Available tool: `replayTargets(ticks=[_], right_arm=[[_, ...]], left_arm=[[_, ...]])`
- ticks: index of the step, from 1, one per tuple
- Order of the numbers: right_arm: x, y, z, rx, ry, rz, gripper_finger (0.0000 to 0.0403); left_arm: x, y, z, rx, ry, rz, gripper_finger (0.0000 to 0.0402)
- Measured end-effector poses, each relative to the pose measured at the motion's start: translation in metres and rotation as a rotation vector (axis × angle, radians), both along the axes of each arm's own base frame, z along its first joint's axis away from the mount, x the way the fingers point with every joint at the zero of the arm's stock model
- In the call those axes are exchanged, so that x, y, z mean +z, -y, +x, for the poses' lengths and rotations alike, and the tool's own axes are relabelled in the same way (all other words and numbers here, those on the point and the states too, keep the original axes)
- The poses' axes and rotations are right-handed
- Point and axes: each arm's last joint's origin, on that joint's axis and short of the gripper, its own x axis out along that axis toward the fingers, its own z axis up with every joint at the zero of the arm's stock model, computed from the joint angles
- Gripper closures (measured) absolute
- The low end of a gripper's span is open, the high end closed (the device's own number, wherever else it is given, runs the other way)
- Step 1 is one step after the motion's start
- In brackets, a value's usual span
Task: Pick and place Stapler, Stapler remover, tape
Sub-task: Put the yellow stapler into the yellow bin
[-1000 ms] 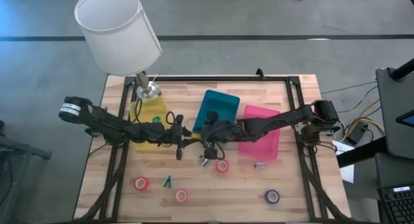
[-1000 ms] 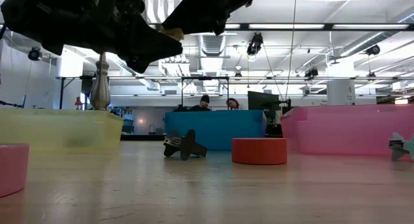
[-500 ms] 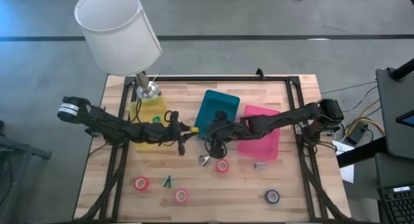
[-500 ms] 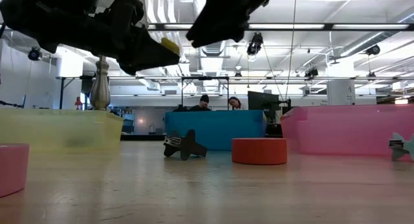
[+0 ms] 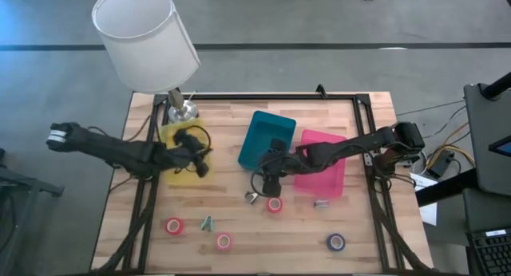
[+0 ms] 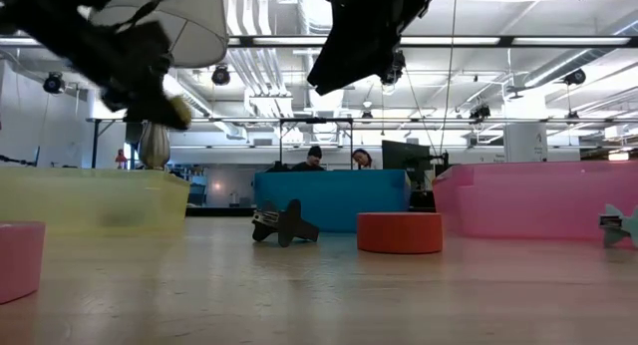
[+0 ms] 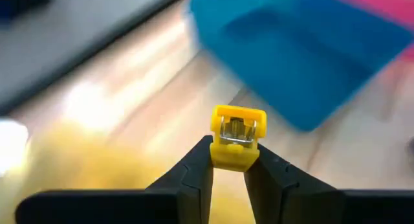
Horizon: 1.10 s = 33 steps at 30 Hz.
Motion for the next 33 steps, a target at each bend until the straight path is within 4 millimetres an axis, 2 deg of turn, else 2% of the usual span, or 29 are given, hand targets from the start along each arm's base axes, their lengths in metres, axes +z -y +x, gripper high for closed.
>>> replayTargets(ticks=[6,11,20,25,28,33], right_arm=[[0.000,0.000,0.000,0.000,0.003,0.000,0.0219],[0.000,0.000,0.001,0.000,0.009,0.001,0.0220],[0.002,0.000,0.002,0.006,0.029,-0.005,0.0220],[0.002,0.000,0.003,0.017,0.028,-0.017,0.0218],[0.002,0.000,0.003,0.047,0.026,-0.048,0.0218],[0.003,0.000,0.005,0.055,0.055,-0.054,0.0218]], left_arm=[[-0.020,-0.006,-0.036,0.299,-0.095,-0.219,0.0320],[-0.035,-0.009,-0.047,0.446,-0.144,-0.257,0.0319],[-0.063,-0.014,-0.055,0.564,-0.202,-0.235,0.0319],[-0.070,-0.015,-0.058,0.584,-0.224,-0.226,0.0319],[-0.072,-0.016,-0.059,0.575,-0.238,-0.210,0.0319],[-0.072,-0.015,-0.056,0.459,-0.305,-0.156,0.0319]])
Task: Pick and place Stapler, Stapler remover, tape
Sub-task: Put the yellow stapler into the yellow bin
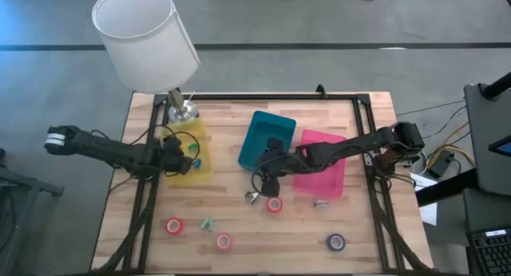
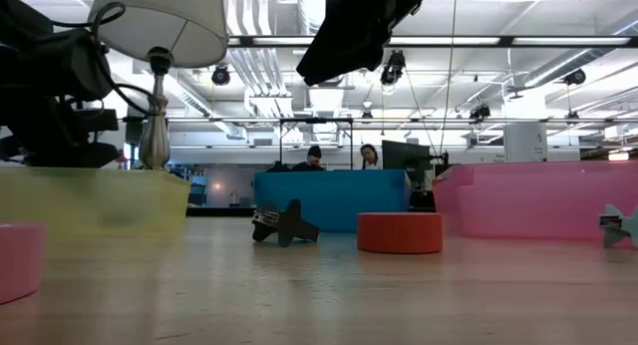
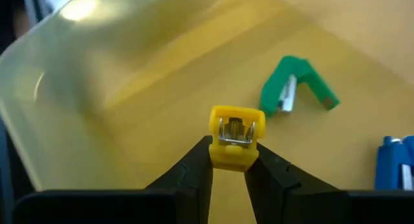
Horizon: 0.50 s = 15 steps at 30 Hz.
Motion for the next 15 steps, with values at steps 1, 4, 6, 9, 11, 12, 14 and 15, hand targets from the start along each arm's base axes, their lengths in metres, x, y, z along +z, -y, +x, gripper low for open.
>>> replayTargets(ticks=[1,4,6,9,11,12,14,15], right_arm=[[0.0001,0.0000,0.0002,0.001,0.003,0.000,0.0218],[0.0002,0.0000,0.0002,0.014,0.000,-0.016,0.0220],[0.0002,-0.0001,0.0002,0.028,-0.003,-0.031,0.0220],[0.0001,-0.0001,0.0002,0.032,-0.004,-0.035,0.0218],[0.0001,-0.0001,0.0002,0.032,-0.004,-0.035,0.0218],[0.0001,-0.0001,0.0002,0.033,-0.004,-0.036,0.0219],[0.0001,-0.0001,0.0002,0.033,-0.004,-0.035,0.0220],[0.0001,-0.0001,0.0002,0.033,-0.004,-0.034,0.0222]], left_arm=[[0.0003,0.0000,0.0013,-0.015,0.002,0.009,0.0319],[0.0028,-0.0004,0.0050,-0.048,0.011,0.047,0.0319],[0.0045,-0.0003,0.0077,-0.087,0.006,0.065,0.0319],[0.0040,-0.0002,0.0099,-0.132,-0.003,0.080,0.0319],[0.0021,-0.0002,0.0091,-0.137,-0.011,0.082,0.0318],[0.0007,-0.0003,0.0083,-0.136,-0.015,0.081,0.0317],[-0.0027,-0.0003,0.0064,-0.129,-0.020,0.072,0.0311],[-0.0046,-0.0004,0.0053,-0.128,-0.027,0.071,0.0305]])
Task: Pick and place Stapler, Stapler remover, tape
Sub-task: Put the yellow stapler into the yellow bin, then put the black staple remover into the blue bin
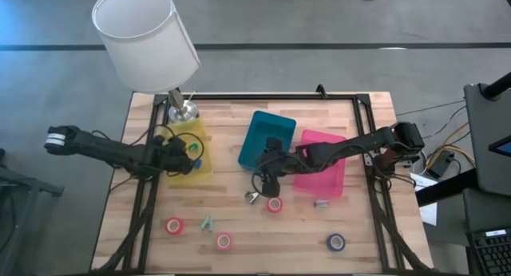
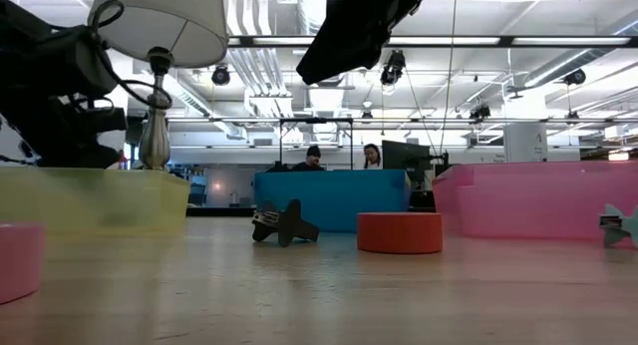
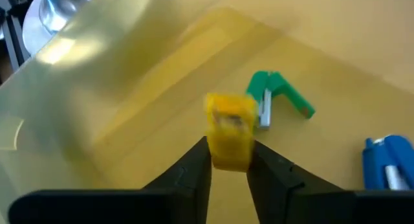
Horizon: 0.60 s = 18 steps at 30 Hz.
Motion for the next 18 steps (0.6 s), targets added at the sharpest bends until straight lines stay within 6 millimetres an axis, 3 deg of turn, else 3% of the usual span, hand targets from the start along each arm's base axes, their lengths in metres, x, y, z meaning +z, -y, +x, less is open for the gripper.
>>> replayTargets(ticks=[10,14,18], right_arm=[[-0.007,0.000,-0.002,-0.024,-0.015,0.029,0.0220],[-0.015,0.001,-0.005,-0.069,-0.030,0.078,0.0223],[-0.024,0.001,-0.009,-0.110,-0.046,0.121,0.0222]], left_arm=[[-0.005,-0.001,-0.002,-0.002,-0.019,0.061,0.0205],[0.014,-0.002,0.008,-0.015,0.017,0.140,0.0190],[0.046,-0.001,0.022,-0.081,0.041,0.202,0.0190]])
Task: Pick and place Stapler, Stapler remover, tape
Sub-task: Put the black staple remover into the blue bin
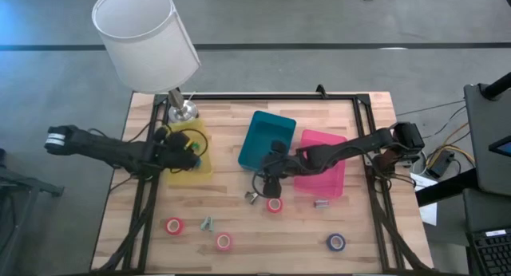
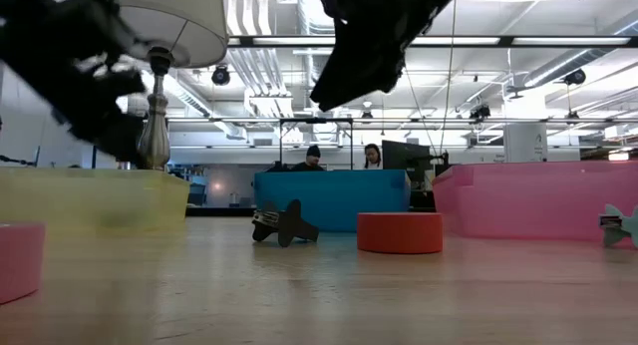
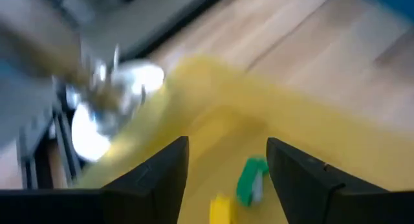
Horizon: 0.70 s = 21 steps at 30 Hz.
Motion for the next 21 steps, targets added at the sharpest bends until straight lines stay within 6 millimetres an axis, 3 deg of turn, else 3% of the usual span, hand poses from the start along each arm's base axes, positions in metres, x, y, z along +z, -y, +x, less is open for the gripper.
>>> replayTargets(ticks=[5,10,16,21], right_arm=[[-0.011,-0.001,-0.004,-0.008,-0.005,0.016,0.0225],[-0.026,-0.011,-0.007,0.122,0.056,0.100,0.0226],[-0.050,-0.026,-0.018,0.288,0.134,0.085,0.0233],[-0.063,-0.033,-0.028,0.330,0.220,0.073,0.0241]], left_arm=[[0.040,0.002,0.020,-0.161,0.043,0.057,0.0190],[0.059,0.008,0.038,-0.409,0.144,0.050,0.0195],[0.056,0.011,0.050,-0.553,0.204,0.115,0.0195],[0.047,0.011,0.055,-0.590,0.137,0.156,0.0195]])
